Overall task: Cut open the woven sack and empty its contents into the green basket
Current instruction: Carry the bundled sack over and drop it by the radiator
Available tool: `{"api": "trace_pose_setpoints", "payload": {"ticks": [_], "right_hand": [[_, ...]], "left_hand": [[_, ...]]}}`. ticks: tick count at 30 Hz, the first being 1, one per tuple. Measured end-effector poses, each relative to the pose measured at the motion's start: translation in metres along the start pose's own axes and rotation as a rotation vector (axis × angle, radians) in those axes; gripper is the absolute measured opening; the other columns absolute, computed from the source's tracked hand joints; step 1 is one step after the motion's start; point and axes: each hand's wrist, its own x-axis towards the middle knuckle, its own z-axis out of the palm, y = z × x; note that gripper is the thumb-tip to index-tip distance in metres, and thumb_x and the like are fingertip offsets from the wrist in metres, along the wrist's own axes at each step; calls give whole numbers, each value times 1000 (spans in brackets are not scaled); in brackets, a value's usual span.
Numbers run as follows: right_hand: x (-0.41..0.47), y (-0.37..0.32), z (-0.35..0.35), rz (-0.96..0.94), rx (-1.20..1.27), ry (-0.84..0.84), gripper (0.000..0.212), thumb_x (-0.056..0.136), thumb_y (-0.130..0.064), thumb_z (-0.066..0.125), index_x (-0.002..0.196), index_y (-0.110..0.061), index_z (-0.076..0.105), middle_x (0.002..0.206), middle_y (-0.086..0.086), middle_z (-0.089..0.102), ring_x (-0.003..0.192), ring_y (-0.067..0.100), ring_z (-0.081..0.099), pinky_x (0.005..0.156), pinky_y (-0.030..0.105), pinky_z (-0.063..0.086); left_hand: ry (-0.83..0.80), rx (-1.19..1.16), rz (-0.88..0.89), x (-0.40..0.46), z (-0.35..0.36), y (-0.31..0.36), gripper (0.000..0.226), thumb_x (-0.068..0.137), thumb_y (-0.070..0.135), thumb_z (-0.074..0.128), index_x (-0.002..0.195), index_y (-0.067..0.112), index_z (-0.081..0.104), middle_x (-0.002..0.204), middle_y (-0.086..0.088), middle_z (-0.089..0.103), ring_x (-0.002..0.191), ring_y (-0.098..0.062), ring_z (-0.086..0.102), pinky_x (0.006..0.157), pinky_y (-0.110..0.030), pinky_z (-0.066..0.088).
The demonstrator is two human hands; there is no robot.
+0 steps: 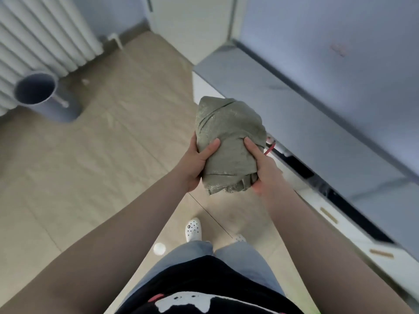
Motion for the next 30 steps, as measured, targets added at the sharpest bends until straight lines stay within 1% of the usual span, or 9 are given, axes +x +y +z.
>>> {"api": "trace_pose_setpoints", "payload": {"ticks": [2, 3, 5, 7, 10, 12, 16, 23, 30], "right_hand": [[26, -4, 43, 35, -51, -34, 35, 76, -42, 77, 76, -11, 62, 46, 4, 55, 41, 19, 54, 47, 23, 47], [39, -6, 64, 39, -76, -47, 31, 78, -40, 76, 78, -12, 63, 46, 3, 55, 43, 20, 55, 48, 23, 48], [62, -12, 105, 42, -133, -101, 31, 79, -38, 76, 84, -10, 66, 60, 10, 61, 63, 29, 62, 61, 30, 53], [86, -18, 143, 67, -166, -159, 31, 85, -34, 72, 99, -6, 67, 79, 11, 73, 79, 27, 71, 68, 32, 58], [130, -35, 196, 146, -186, -245, 24, 93, -28, 62, 105, -8, 63, 78, 3, 77, 70, 16, 75, 55, 26, 58], [162, -48, 229, 169, -222, -275, 21, 93, -27, 62, 102, -9, 64, 81, 3, 77, 73, 17, 75, 60, 28, 60], [230, -75, 291, 168, -334, -246, 34, 82, -31, 75, 104, -6, 66, 102, 10, 76, 98, 26, 72, 93, 45, 55], [329, -111, 400, 207, -438, -220, 54, 67, -36, 86, 108, -7, 67, 105, 10, 75, 96, 29, 72, 91, 48, 55], [426, -139, 520, 236, -430, -205, 54, 70, -35, 84, 112, -6, 66, 106, 11, 74, 97, 29, 72, 89, 49, 56]], "left_hand": [[69, -65, 42, 10, -36, 17, 77, 75, 42, 77, 141, 42, 37, 132, 7, 60, 116, -15, 62, 93, -37, 55], [102, -100, 59, 16, -52, 25, 73, 78, 42, 75, 141, 44, 38, 132, 7, 61, 116, -16, 63, 94, -39, 54], [169, -167, 93, 29, -83, 43, 63, 83, 38, 72, 139, 41, 43, 129, 4, 63, 114, -18, 64, 92, -41, 55], [230, -214, 121, 45, -111, 62, 61, 84, 36, 71, 138, 39, 44, 129, 2, 63, 113, -19, 65, 90, -41, 56], [309, -267, 147, 81, -149, 90, 70, 80, 38, 75, 141, 37, 40, 132, 1, 61, 114, -21, 64, 93, -45, 54], [365, -313, 139, 110, -172, 110, 86, 72, 42, 81, 145, 38, 35, 136, 0, 57, 116, -23, 62, 94, -47, 54], [479, -424, 95, 166, -209, 156, 119, 49, 50, 92, 148, 35, 28, 146, -3, 48, 118, -25, 60, 93, -48, 54], [639, -549, 71, 236, -270, 242, 129, 36, 53, 94, 145, 17, 35, 135, -8, 56, 110, -28, 65, 86, -50, 57], [652, -543, 3, 320, -357, 339, 126, 36, 58, 93, 142, 18, 38, 131, -11, 58, 107, -31, 66, 79, -48, 59]]}}
